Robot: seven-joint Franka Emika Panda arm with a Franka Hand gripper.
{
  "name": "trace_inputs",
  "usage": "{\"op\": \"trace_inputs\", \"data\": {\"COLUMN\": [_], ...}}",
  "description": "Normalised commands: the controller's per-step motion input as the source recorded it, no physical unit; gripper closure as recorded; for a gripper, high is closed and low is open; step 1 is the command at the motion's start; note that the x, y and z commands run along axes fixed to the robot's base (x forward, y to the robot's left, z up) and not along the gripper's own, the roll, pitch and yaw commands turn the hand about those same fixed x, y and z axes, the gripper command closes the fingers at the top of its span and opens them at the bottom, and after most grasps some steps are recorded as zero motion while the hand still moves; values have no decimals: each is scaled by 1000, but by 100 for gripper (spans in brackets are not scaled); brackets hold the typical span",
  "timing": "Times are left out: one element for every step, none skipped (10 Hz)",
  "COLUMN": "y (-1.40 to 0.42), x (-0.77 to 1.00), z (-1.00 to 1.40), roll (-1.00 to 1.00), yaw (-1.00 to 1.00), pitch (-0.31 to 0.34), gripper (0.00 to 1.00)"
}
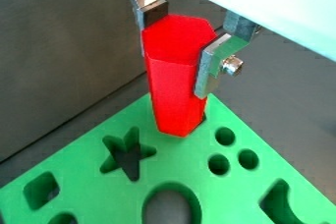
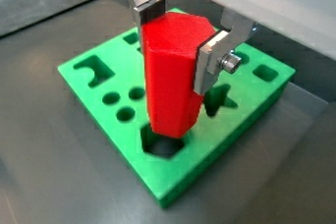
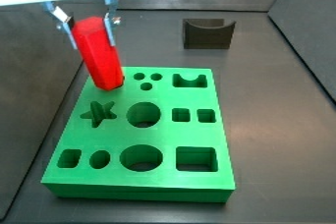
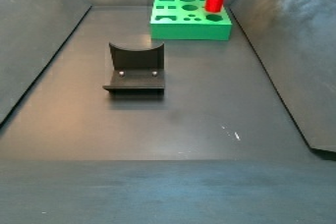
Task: Insert the hexagon object.
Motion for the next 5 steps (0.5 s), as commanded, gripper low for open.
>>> {"op": "trace_inputs", "data": {"y": [300,0,60,49,23], "x": [-140,31,80,23,23], "z": [-166,-71,-237,-226,-143], "roll": [-407,-3,0,0,0], "yaw": [71,-20,-306,-320,-266], "pitch": [41,0,0,16,26], "gripper": [100,100,100,100,100]}}
